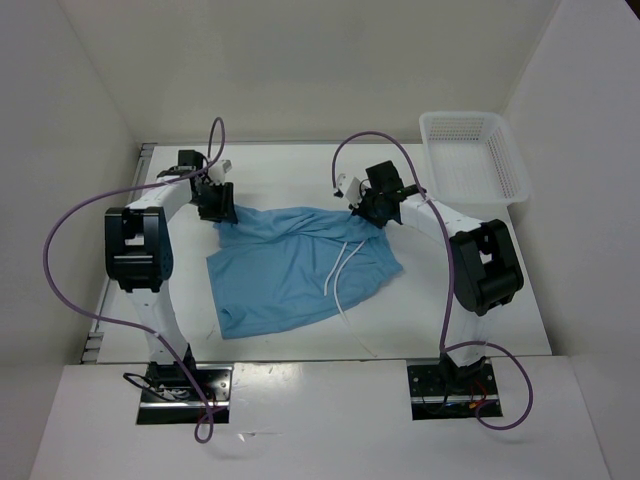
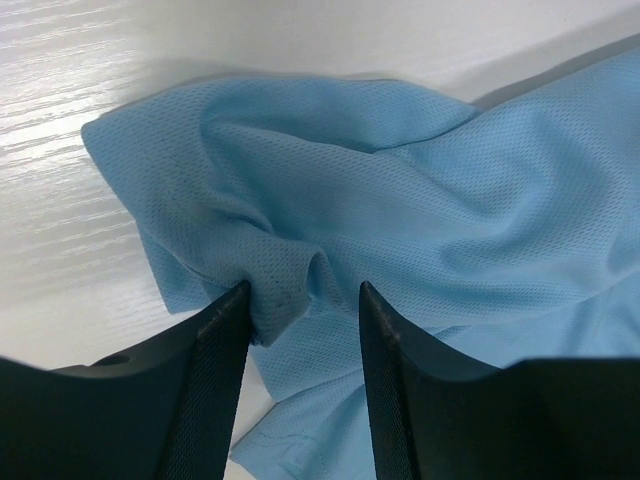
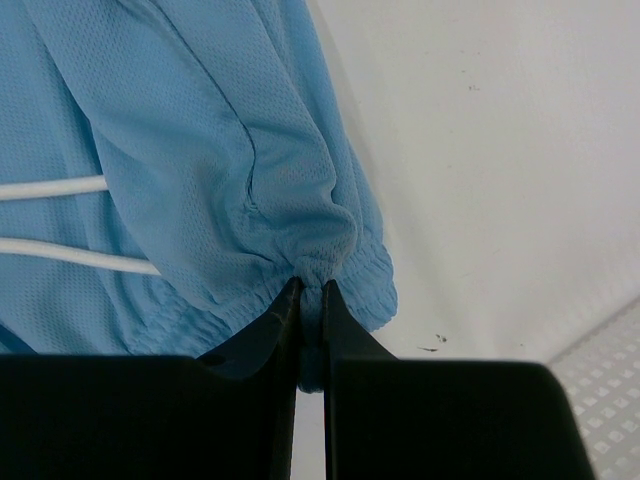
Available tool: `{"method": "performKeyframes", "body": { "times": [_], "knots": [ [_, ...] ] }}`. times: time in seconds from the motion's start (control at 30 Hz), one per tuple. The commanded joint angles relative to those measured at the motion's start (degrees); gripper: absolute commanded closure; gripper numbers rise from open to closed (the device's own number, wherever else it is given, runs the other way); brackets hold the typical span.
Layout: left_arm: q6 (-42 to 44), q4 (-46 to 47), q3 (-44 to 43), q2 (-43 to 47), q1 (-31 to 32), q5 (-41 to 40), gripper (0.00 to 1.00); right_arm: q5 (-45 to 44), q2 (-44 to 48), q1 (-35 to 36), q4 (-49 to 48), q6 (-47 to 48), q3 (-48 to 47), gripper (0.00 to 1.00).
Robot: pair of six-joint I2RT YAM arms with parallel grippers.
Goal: Fold and stack the shorts
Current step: Fold the shorts
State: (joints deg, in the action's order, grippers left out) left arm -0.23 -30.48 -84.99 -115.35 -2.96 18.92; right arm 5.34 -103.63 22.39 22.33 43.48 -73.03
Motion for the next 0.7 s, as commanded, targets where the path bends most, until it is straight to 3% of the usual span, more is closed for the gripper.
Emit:
{"method": "performKeyframes", "body": {
  "times": [0.0, 0.13, 0.2, 0.23, 0.4, 0.6, 0.67],
  "knots": [
    [0.23, -0.28, -1.85, 2.23, 0.5, 0.86, 0.46, -0.15, 0.8, 0.81, 0.44, 0.81, 0.79, 1.0],
    [0.23, 0.25, -2.01, 2.76, 0.5, 0.86, 0.46, -0.69, 0.8, 0.81, 0.44, 1.34, 1.31, 1.0],
    [0.23, -0.28, -2.89, 2.76, 0.5, 1.47, 0.53, -0.69, 0.8, 0.81, 0.44, 1.34, 1.32, 1.0],
    [0.23, -0.28, -3.68, 2.76, 0.5, 1.47, 0.66, -0.69, 0.8, 0.81, 0.44, 1.34, 1.32, 1.0],
    [0.23, -0.99, -3.08, 2.76, 1.72, 2.18, 0.98, -0.69, 0.8, 0.81, 0.44, 1.34, 1.32, 1.0],
    [0.23, -2.91, -1.41, 5.83, 4.27, -2.11, 1.0, -0.69, 0.8, 0.81, 0.44, 1.87, 1.32, 1.0],
    [0.23, -3.62, -0.01, 6.89, 5.85, -4.49, 0.89, -0.69, 0.8, 0.81, -0.09, 1.87, 1.32, 1.0]
  ]
}}
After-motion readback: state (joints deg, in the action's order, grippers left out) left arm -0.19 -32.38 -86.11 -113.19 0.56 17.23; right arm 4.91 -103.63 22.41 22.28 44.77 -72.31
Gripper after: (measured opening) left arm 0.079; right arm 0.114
